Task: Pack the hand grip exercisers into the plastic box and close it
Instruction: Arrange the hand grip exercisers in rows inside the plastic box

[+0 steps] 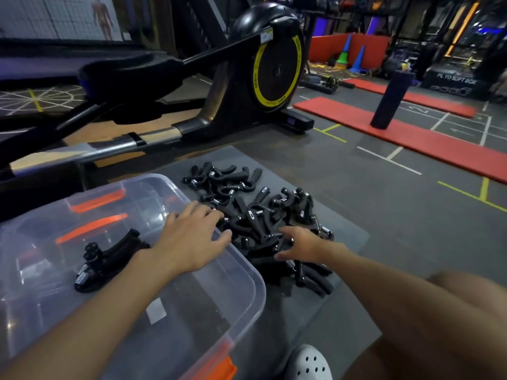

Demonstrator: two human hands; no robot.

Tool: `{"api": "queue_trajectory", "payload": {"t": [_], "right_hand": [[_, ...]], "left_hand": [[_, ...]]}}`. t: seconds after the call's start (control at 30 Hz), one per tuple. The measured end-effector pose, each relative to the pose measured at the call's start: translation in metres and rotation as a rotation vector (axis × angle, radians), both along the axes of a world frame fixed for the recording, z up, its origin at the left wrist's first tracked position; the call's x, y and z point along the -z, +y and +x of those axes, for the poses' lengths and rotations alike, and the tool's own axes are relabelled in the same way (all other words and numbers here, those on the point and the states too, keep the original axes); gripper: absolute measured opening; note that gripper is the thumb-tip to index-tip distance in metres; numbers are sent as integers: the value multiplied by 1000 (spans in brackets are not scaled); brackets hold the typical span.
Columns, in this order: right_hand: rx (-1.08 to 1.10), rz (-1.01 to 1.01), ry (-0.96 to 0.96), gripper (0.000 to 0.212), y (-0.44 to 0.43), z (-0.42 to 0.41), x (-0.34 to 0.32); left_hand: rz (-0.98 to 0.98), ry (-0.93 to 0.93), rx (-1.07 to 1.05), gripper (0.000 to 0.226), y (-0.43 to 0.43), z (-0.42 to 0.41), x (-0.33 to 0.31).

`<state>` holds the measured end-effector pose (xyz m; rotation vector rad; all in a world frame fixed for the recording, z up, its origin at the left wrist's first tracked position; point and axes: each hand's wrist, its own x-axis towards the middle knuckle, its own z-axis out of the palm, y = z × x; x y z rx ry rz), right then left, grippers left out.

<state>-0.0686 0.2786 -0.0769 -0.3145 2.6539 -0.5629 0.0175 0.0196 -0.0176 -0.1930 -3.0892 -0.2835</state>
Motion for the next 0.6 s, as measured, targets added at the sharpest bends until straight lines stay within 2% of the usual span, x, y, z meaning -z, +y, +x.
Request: {"api": "queue_trajectory", "payload": {"t": [0.13, 0.23, 0.43, 0.53, 0.6], "right_hand": [[34, -67, -30, 81, 3, -7, 0], [36, -38, -67, 82, 12, -7, 11], [97, -52, -91, 60, 35, -3, 36], [145, -61, -90, 72, 42, -4, 41], [147, -82, -94, 69, 43, -5, 44]], "left_hand": [[-18, 47, 18, 54, 4, -6, 3], [-1, 41, 28, 51, 13, -10, 3], [33, 37, 57, 48, 22, -15, 4], [11, 23, 65, 48, 24, -17, 6], [-6, 18, 65, 50, 25, -17, 6]]}}
